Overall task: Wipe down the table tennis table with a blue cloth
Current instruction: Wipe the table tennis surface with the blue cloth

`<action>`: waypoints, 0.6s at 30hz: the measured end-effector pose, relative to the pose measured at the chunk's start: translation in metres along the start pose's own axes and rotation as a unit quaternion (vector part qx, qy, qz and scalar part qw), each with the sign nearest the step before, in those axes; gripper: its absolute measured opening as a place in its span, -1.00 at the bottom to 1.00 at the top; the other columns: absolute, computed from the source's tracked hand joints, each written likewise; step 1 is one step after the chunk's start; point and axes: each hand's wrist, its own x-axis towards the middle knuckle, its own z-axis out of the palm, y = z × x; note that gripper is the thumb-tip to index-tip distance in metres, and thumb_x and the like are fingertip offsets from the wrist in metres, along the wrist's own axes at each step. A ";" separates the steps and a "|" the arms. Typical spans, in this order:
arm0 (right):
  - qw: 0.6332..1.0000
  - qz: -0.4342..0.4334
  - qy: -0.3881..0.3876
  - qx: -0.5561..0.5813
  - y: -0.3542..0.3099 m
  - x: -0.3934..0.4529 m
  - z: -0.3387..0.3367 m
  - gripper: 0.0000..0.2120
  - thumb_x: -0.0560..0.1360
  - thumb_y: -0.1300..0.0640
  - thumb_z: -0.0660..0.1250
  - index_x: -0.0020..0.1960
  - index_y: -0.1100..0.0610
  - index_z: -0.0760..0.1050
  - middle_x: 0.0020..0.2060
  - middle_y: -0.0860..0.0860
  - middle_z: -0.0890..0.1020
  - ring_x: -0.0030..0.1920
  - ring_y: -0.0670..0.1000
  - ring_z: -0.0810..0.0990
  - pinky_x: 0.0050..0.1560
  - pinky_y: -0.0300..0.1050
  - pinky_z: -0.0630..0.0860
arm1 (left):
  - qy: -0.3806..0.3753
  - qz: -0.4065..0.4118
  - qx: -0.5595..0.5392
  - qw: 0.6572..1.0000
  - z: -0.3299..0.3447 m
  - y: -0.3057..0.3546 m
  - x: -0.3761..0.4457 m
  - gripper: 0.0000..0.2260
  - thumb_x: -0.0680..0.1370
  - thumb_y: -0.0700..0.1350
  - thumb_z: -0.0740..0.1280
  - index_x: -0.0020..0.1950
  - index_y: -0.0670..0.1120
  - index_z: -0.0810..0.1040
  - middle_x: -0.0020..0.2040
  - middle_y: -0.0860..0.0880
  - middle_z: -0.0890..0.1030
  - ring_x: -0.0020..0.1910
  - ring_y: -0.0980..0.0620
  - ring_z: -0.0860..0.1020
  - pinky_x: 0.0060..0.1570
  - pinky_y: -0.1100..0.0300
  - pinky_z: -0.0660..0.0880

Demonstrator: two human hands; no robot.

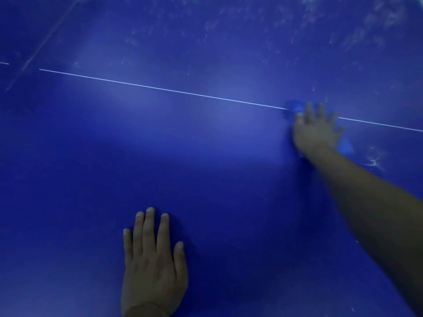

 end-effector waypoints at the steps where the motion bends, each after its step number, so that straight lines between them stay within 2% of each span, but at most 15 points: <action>1: 0.998 0.058 -0.005 0.007 0.025 0.005 -0.006 -0.41 0.63 -0.22 -0.15 0.61 -0.07 0.03 0.61 0.02 0.02 0.59 0.24 -0.08 0.48 0.43 -0.13 | -0.002 0.000 -0.001 1.000 -0.001 0.001 0.001 -0.44 0.59 0.09 0.04 0.50 -0.20 0.33 0.56 -0.19 0.21 0.57 -0.14 0.09 0.51 -0.10 -0.10; 3: 0.991 0.133 0.000 0.022 0.040 0.002 -0.009 -0.38 0.61 -0.22 -0.18 0.62 -0.03 0.02 0.62 0.04 0.00 0.58 0.26 -0.12 0.48 0.41 -0.20 | -0.010 -0.003 0.003 1.000 -0.002 0.002 0.001 -0.43 0.59 0.09 0.03 0.50 -0.21 0.34 0.56 -0.20 0.22 0.57 -0.14 0.09 0.51 -0.09 -0.12; 5: 0.992 0.124 0.024 0.024 0.015 -0.012 -0.005 -0.39 0.64 -0.18 -0.13 0.62 0.04 0.05 0.61 0.08 0.03 0.58 0.27 -0.09 0.48 0.40 -0.16 | -0.012 -0.006 0.001 1.000 -0.003 0.001 0.001 -0.42 0.59 0.10 0.02 0.50 -0.21 0.34 0.56 -0.20 0.21 0.57 -0.15 0.08 0.52 -0.07 -0.14; 6: 0.995 0.087 0.037 0.022 -0.007 -0.023 -0.002 -0.41 0.65 -0.16 -0.10 0.61 0.06 0.07 0.61 0.09 0.06 0.58 0.28 -0.05 0.48 0.41 -0.12 | -0.011 -0.006 -0.003 1.000 -0.003 0.001 0.001 -0.42 0.58 0.10 0.01 0.49 -0.21 0.35 0.56 -0.20 0.21 0.57 -0.15 0.08 0.52 -0.07 -0.15; 8: 0.998 -0.050 0.039 0.011 -0.059 -0.054 0.011 -0.44 0.66 -0.14 -0.07 0.60 0.04 0.12 0.60 0.07 0.11 0.58 0.25 0.01 0.48 0.39 -0.06 | -0.007 -0.004 -0.011 1.000 -0.002 0.001 0.001 -0.41 0.57 0.10 0.02 0.48 -0.22 0.36 0.56 -0.21 0.22 0.57 -0.17 0.10 0.53 -0.09 -0.13; 10: 0.973 -0.231 0.008 -0.023 -0.097 -0.091 0.027 -0.43 0.64 -0.17 -0.10 0.59 -0.01 0.13 0.60 0.00 0.12 0.58 0.19 0.02 0.49 0.33 -0.09 | -0.006 -0.010 -0.016 1.000 -0.001 0.002 0.001 -0.40 0.56 0.11 0.02 0.48 -0.22 0.36 0.56 -0.21 0.22 0.57 -0.17 0.10 0.53 -0.12 -0.10; 11: 0.956 -0.292 -0.016 -0.030 -0.101 -0.100 0.030 -0.42 0.62 -0.19 -0.13 0.60 -0.04 0.11 0.60 -0.04 0.10 0.59 0.16 0.00 0.50 0.30 -0.11 | -0.006 -0.012 -0.016 1.000 -0.001 0.002 0.001 -0.39 0.56 0.11 0.01 0.49 -0.22 0.35 0.56 -0.20 0.22 0.57 -0.16 0.09 0.53 -0.13 -0.10; 12: 0.948 -0.316 -0.029 -0.029 -0.092 -0.097 0.027 -0.42 0.62 -0.20 -0.14 0.60 -0.06 0.10 0.60 -0.06 0.09 0.59 0.14 0.00 0.50 0.29 -0.12 | -0.006 -0.012 -0.019 1.000 -0.001 0.002 0.001 -0.39 0.56 0.11 0.01 0.49 -0.23 0.35 0.56 -0.21 0.22 0.57 -0.16 0.08 0.53 -0.12 -0.11; 14: 0.967 -0.251 0.000 -0.042 -0.051 -0.064 0.018 -0.45 0.65 -0.18 -0.10 0.60 -0.06 0.09 0.61 -0.05 0.08 0.59 0.15 0.00 0.50 0.32 -0.06 | -0.003 -0.009 -0.027 1.000 -0.003 0.003 0.001 -0.39 0.56 0.11 0.02 0.48 -0.24 0.36 0.56 -0.22 0.22 0.56 -0.17 0.09 0.53 -0.06 -0.16; 16: 0.994 -0.095 0.027 -0.040 0.007 -0.027 0.005 -0.46 0.67 -0.15 -0.07 0.61 -0.02 0.07 0.61 -0.01 0.07 0.59 0.18 0.00 0.49 0.37 -0.04 | -0.007 -0.011 -0.027 1.000 -0.004 0.003 0.001 -0.39 0.56 0.11 0.02 0.49 -0.23 0.35 0.56 -0.21 0.21 0.56 -0.17 0.08 0.53 0.00 -0.21; 18: 0.998 0.061 0.014 0.004 0.055 -0.005 -0.007 -0.44 0.66 -0.17 -0.11 0.62 -0.01 0.03 0.61 0.00 0.03 0.59 0.20 -0.05 0.49 0.40 -0.09 | -0.017 -0.014 -0.024 0.999 -0.004 0.004 0.001 -0.38 0.57 0.12 -0.01 0.51 -0.22 0.32 0.57 -0.20 0.18 0.58 -0.14 0.05 0.54 0.00 -0.22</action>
